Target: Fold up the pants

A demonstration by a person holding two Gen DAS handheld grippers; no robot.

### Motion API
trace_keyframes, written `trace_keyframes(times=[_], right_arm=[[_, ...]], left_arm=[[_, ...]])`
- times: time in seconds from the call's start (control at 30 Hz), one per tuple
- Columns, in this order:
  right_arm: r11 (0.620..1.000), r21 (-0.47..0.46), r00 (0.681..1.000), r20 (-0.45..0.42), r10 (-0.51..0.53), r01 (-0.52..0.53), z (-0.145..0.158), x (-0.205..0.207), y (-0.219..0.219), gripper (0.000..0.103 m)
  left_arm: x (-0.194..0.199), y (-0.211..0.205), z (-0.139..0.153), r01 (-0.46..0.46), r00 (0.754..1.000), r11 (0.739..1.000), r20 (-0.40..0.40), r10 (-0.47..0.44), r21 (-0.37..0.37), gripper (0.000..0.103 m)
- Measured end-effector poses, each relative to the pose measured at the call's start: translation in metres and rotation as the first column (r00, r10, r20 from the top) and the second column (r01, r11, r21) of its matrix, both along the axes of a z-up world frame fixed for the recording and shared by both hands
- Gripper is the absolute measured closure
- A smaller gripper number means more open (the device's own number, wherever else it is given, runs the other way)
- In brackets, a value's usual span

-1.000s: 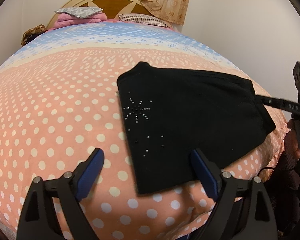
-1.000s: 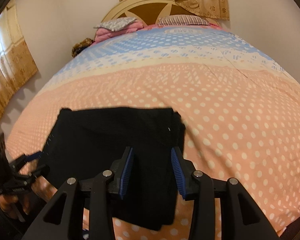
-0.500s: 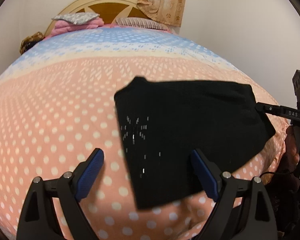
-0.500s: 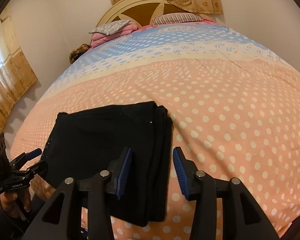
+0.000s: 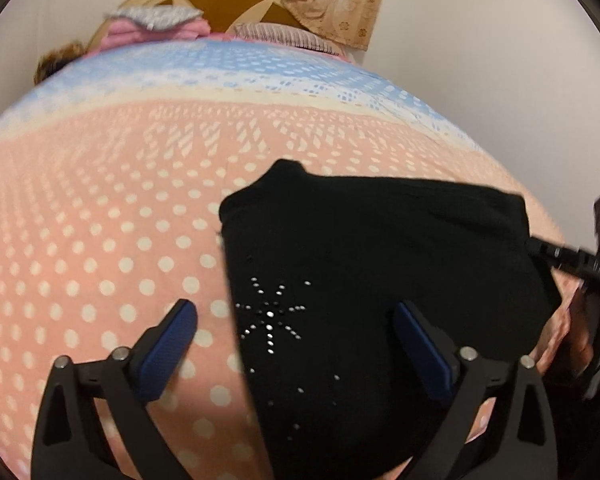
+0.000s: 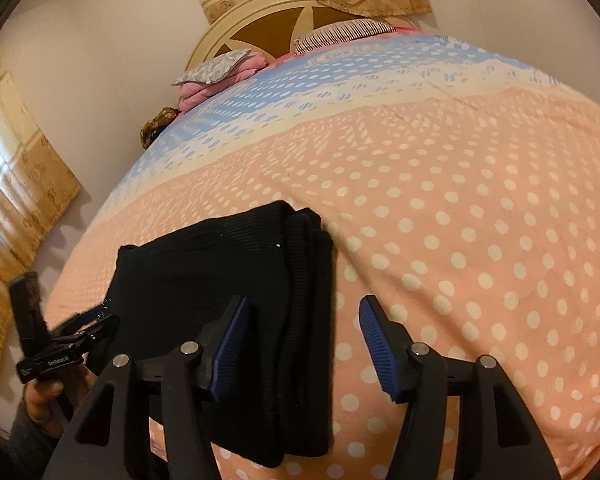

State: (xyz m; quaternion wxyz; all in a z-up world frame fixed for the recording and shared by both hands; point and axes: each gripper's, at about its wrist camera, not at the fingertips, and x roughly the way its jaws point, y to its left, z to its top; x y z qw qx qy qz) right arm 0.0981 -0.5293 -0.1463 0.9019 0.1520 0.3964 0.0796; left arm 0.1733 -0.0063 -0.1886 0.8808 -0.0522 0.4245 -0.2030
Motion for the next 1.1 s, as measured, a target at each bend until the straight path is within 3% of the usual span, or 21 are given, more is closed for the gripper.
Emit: trace_keyframes(times=[0.13, 0.63, 0.73, 0.83, 0.93, 1.0, 1.07, 1.1], right_arm=[[1.000, 0.021, 1.000, 0.005, -0.009, 0.009, -0.005, 0.000, -0.001, 0.040], [0.987, 0.163, 1.000, 0.003, 0.002, -0.003, -0.020, 0.004, -0.004, 0.040], [0.979, 0.198, 0.999, 0.015, 0.048, -0.050, -0.017, 0.001, 0.001, 0.051], [0.971, 0.230, 0.998, 0.032, 0.063, -0.069, -0.021, -0.005, -0.003, 0.060], [0.936, 0.348, 0.999, 0.010, 0.045, -0.046, -0.031, 0.001, -0.018, 0.067], [0.925, 0.377, 0.999, 0.010, 0.043, -0.044, -0.033, 0.003, -0.021, 0.070], [0.934, 0.352, 0.998, 0.029, 0.051, -0.058, -0.029, 0.000, -0.015, 0.076], [0.945, 0.321, 0.997, 0.048, 0.059, -0.071, -0.023, -0.003, -0.008, 0.076]], left_arm=[[0.002, -0.006, 0.001, 0.017, 1.000, 0.999, 0.012, -0.017, 0.028, 0.000], [0.026, -0.010, -0.002, 0.030, 0.997, 1.000, -0.065, -0.030, -0.008, 0.000], [0.022, -0.013, 0.001, 0.072, 0.995, 0.997, -0.065, -0.073, -0.020, 0.001], [0.017, -0.006, 0.001, 0.090, 0.994, 0.994, -0.057, -0.093, -0.059, 0.009], [0.020, 0.007, -0.001, 0.068, 0.996, 0.988, -0.055, -0.076, -0.139, 0.023], [0.023, 0.011, -0.002, 0.062, 0.995, 0.983, -0.067, -0.075, -0.171, 0.051], [0.025, 0.011, -0.002, 0.080, 0.990, 0.973, -0.094, -0.102, -0.215, 0.071], [0.024, 0.011, 0.000, 0.068, 0.991, 0.974, -0.096, -0.090, -0.215, 0.074]])
